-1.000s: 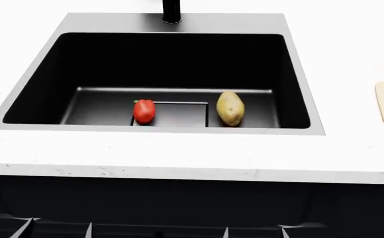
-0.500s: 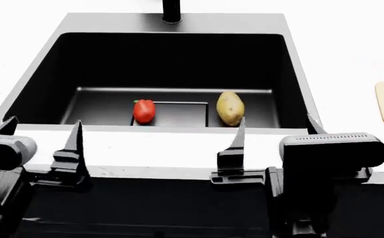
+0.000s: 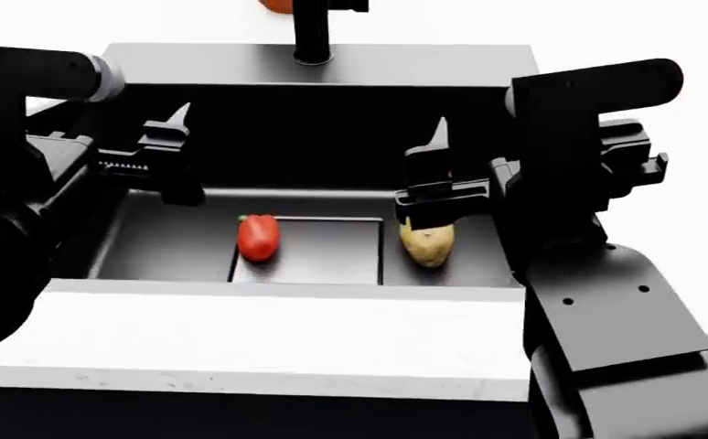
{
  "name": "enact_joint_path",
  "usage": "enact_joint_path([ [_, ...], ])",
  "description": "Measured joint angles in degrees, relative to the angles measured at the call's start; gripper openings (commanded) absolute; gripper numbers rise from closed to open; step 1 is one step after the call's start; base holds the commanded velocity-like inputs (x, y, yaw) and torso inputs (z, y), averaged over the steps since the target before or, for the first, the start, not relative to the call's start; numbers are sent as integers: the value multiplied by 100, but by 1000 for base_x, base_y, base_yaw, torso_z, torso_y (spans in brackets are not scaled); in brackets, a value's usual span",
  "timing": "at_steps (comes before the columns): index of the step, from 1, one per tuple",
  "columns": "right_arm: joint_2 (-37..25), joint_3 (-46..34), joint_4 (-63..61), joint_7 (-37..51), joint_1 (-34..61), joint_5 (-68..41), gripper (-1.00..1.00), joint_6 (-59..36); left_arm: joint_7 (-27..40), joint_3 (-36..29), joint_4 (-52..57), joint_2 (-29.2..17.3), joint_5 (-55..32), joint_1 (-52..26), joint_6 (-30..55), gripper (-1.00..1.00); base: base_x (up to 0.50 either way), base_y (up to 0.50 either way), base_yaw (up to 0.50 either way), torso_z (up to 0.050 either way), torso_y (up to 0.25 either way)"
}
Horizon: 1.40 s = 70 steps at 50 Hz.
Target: Pick the vegetables from the sink and place them on the cutting board.
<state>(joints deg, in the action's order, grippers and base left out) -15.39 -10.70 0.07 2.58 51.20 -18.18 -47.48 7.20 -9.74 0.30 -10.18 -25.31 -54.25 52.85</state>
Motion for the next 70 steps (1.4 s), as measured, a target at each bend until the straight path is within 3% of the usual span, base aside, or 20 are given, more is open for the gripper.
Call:
enact_joint_path([
  [42,-122,-207,579,-258,216,-142,100,-196,-157,-237,-556,-199,-23,28,-134,100,491,0,0,0,1],
  [70,-129,-656,199,-322,-334,-386,100,-1050,-207,-380,-527,-310,-96,545,-224,100,61,0,0,0,0],
])
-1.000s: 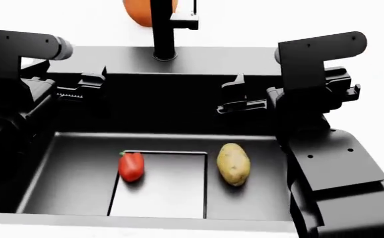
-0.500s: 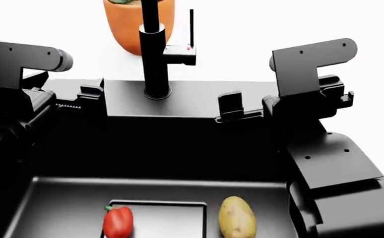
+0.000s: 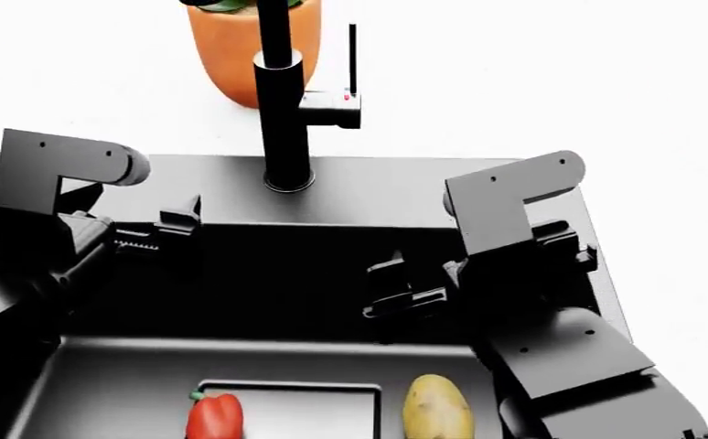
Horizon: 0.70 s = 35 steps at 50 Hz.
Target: Pick the vegetables from the sink and place them on the cutting board.
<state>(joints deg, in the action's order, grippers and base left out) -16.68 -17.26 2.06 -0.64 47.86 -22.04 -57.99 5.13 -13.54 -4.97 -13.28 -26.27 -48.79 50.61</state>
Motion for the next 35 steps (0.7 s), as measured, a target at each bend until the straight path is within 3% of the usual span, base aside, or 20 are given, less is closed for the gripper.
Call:
enact_joint_path([
  [35,341,-416,1320,-17,20,-47,100,-621,-186,-277,-442,-14,-16,508,-268,100,0,0,0,0,0],
])
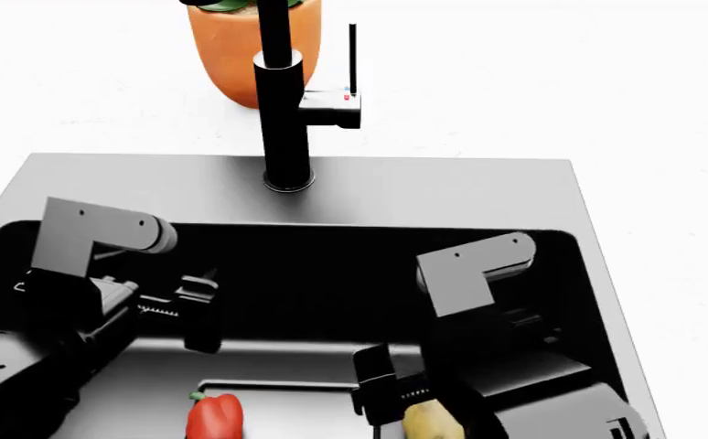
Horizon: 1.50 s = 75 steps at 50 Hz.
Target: Pick the vegetables from the sink and place them on the cutting board.
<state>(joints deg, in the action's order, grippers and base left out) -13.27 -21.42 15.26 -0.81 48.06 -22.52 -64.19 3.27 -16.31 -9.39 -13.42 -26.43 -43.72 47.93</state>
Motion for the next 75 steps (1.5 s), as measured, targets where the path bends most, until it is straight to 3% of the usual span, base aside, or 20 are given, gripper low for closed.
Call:
enact_joint_path([
  [25,760,-614,4562,-870,1198,564,100,2135,-56,-37,-68,-61,-84,169,-60,100,0,0,0,0,0],
  [43,943,3,5738,-1323,1246,1056,100,2548,-74,-93,-138,-79,-103,250,-127,100,0,0,0,0,0],
  [44,945,59,5761,-1334,1244,1102,-100,2553,-75,-96,-141,-79,-105,254,-131,100,0,0,0,0,0],
  [64,1003,888,5937,-1279,1415,1815,-100,2863,-81,-131,-175,-78,-149,288,-174,100,0,0,0,0,0],
  [75,848,956,3207,-1359,988,1875,-100,1535,-96,-202,-289,-31,-136,300,-240,100,0,0,0,0,0],
])
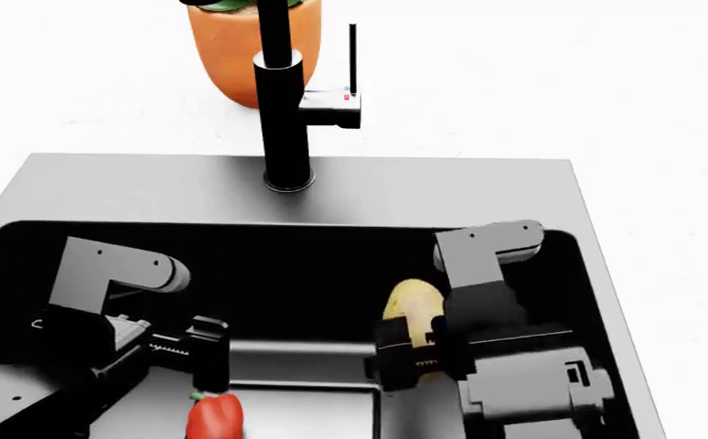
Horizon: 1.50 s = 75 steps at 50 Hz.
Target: Pick the vegetables from the sink and place them on the cutting board.
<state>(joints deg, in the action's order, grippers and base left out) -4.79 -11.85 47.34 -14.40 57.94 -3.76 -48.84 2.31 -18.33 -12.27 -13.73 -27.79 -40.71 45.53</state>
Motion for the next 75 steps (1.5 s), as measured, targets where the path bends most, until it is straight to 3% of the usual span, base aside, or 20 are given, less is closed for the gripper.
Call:
enact_joint_path([
  [11,-88,223,-3227,83,-304,-105,-100,-1571,-54,-197,-479,116,151,103,-265,100,0,0,0,0,0],
  [22,-125,356,-4722,149,-332,-194,-100,-2353,-82,-400,-1236,267,328,112,-466,100,0,0,0,0,0],
  [47,-169,375,-5358,193,-506,-349,-100,-2697,-325,-647,-2737,643,474,-201,-914,100,0,0,0,0,0],
  [59,-179,342,-5348,214,-622,-411,-100,-2653,-566,-782,-4338,1012,632,-660,-1679,100,0,0,0,0,1],
  [74,-191,252,-5410,255,-756,-477,-100,-2567,-644,-1523,-5788,1288,39,-992,-2431,100,0,0,0,0,0],
  [75,-193,253,-5418,258,-763,-483,-100,-2565,-639,-1555,-5833,1295,11,-996,-2456,-100,0,0,0,0,0],
])
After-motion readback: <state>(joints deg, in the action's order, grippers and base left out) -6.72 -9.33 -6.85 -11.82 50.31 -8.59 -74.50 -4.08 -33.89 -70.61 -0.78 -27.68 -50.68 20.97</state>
